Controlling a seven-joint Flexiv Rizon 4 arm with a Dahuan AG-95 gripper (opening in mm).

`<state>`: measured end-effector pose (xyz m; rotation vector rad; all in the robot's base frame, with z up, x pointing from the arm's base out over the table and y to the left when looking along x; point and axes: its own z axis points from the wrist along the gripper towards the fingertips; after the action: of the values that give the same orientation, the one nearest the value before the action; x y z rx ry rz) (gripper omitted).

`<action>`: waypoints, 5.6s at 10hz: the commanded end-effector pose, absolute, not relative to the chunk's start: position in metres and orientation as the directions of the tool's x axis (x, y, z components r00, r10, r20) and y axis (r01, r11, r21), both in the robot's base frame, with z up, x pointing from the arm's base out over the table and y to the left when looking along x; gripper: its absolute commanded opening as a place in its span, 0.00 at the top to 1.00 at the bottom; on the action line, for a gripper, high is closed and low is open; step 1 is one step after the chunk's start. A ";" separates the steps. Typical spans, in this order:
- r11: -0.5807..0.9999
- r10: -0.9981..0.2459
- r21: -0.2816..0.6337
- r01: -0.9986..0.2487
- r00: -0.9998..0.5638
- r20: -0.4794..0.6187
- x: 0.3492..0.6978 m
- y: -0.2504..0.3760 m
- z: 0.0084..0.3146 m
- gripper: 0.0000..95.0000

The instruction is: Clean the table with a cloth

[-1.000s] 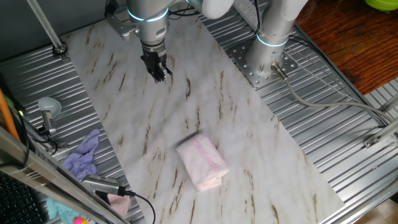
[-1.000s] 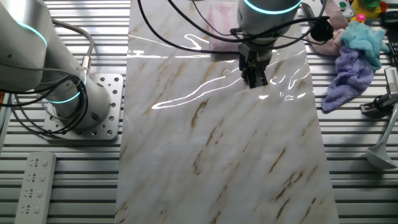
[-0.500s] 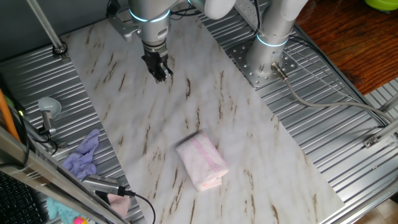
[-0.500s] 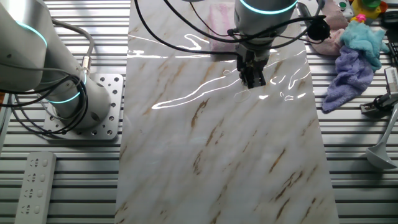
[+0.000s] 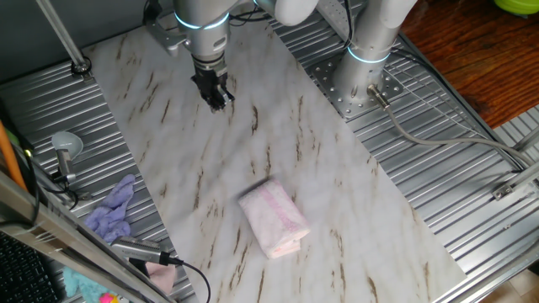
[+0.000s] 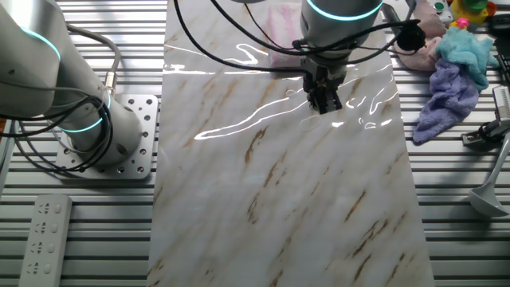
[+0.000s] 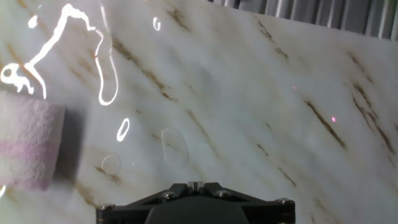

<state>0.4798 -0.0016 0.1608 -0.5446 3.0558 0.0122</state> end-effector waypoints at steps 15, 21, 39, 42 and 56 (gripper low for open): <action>0.882 -0.471 0.035 -0.471 -0.882 0.013 0.513 0.117 0.121 1.00; 0.832 -0.552 0.074 -0.550 -0.833 0.021 0.513 0.117 0.121 0.80; 0.946 -0.307 0.092 -0.310 -0.951 -0.043 0.490 0.235 0.065 0.20; 0.942 -0.317 0.095 -0.320 -0.947 -0.046 0.481 0.228 0.068 0.20; 0.989 -0.125 0.074 -0.128 -0.991 -0.041 0.473 0.219 0.075 0.20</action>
<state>0.4716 0.2252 0.0747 -0.1979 3.1016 0.1202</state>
